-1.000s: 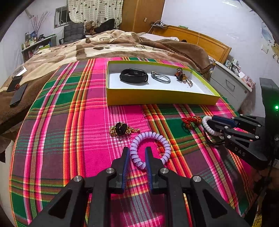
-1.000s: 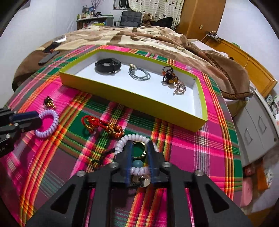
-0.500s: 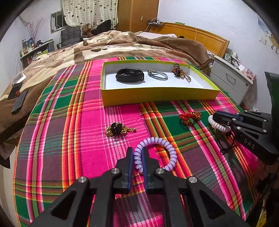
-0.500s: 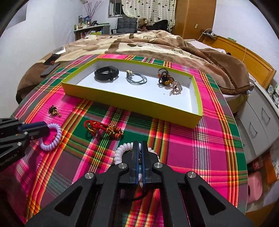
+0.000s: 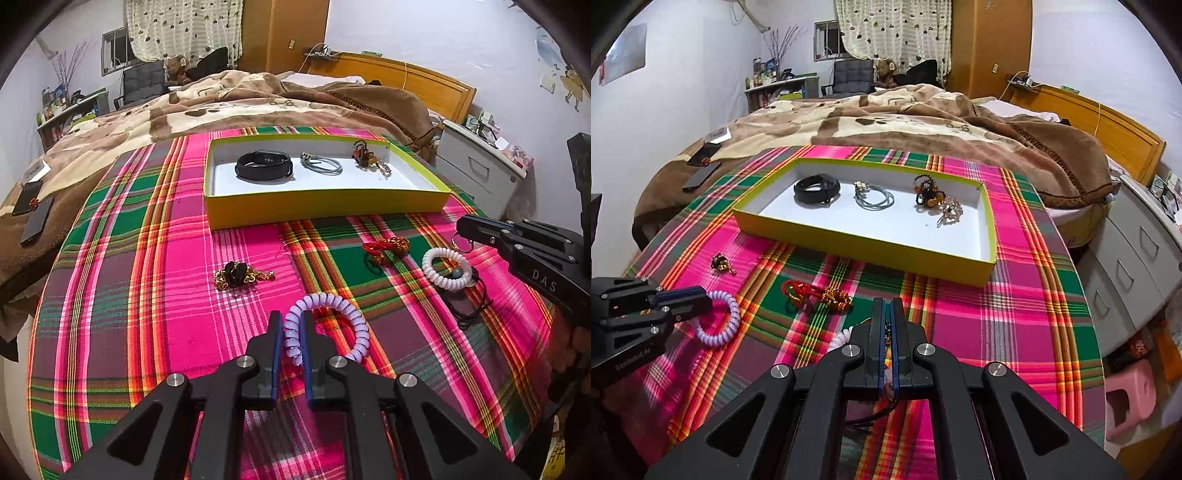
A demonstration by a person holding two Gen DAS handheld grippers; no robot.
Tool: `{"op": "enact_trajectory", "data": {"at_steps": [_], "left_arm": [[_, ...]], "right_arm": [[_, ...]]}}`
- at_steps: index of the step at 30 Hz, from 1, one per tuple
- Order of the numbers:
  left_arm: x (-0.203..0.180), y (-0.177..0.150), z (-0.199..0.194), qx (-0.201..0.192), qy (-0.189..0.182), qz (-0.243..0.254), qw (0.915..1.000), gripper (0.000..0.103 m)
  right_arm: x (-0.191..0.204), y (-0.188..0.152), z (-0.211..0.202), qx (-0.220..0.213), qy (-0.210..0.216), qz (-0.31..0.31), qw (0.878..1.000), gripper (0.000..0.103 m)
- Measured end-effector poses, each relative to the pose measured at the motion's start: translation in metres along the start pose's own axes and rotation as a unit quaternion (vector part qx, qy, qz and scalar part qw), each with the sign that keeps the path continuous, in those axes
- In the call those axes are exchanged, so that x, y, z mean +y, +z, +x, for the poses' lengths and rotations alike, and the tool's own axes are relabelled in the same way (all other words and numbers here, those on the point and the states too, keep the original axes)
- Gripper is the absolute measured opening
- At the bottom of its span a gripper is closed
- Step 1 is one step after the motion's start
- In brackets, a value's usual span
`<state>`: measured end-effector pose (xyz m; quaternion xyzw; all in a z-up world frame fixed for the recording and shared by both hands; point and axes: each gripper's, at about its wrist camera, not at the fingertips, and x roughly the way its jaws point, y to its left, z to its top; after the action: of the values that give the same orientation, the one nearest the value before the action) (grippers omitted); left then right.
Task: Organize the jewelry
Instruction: 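Carry the lavender coil with the left tool while the right tool carries the ring over the box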
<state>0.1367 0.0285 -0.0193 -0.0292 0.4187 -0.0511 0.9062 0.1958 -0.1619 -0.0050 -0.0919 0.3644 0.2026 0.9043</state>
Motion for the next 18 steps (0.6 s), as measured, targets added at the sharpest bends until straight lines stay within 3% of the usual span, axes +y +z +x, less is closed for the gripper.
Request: {"op": "enact_trajectory", "data": {"at_steps": [18], "left_arm": [[-0.005,0.026,-0.033,-0.058,-0.02,0.008,0.9981,0.009]], "right_arm": [[-0.001,0.014,-0.021,-0.031,0.014,0.025,0.999,0.002]]}}
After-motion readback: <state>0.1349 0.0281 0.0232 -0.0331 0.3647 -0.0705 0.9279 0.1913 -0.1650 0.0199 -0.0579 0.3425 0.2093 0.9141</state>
